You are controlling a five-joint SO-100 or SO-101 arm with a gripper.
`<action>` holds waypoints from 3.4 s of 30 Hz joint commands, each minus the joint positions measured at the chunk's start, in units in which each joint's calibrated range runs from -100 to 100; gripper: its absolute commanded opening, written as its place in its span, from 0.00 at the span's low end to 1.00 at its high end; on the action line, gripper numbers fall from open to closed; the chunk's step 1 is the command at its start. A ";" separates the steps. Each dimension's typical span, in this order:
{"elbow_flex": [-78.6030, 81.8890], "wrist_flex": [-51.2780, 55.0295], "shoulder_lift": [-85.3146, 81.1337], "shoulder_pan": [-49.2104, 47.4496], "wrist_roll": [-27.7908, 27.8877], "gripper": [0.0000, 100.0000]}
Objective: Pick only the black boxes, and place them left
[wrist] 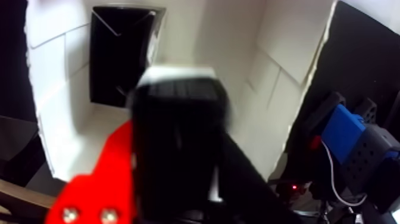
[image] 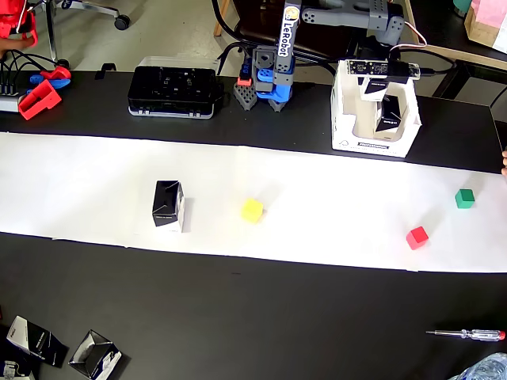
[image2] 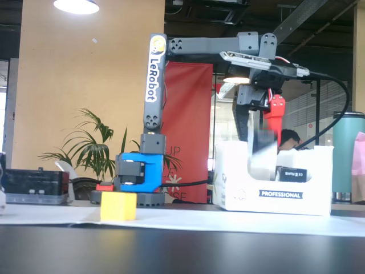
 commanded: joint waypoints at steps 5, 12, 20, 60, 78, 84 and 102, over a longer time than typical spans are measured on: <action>-0.36 0.81 -1.72 -0.41 1.98 0.51; 0.00 0.81 -14.84 6.17 10.82 0.51; 6.82 0.81 -28.43 28.43 23.77 0.51; 7.98 -3.48 -28.59 104.22 58.77 0.56; 7.71 -32.34 -8.59 109.42 58.66 0.56; 7.71 -40.53 -3.70 108.64 53.88 0.56; 0.26 -49.43 12.50 98.24 46.40 0.56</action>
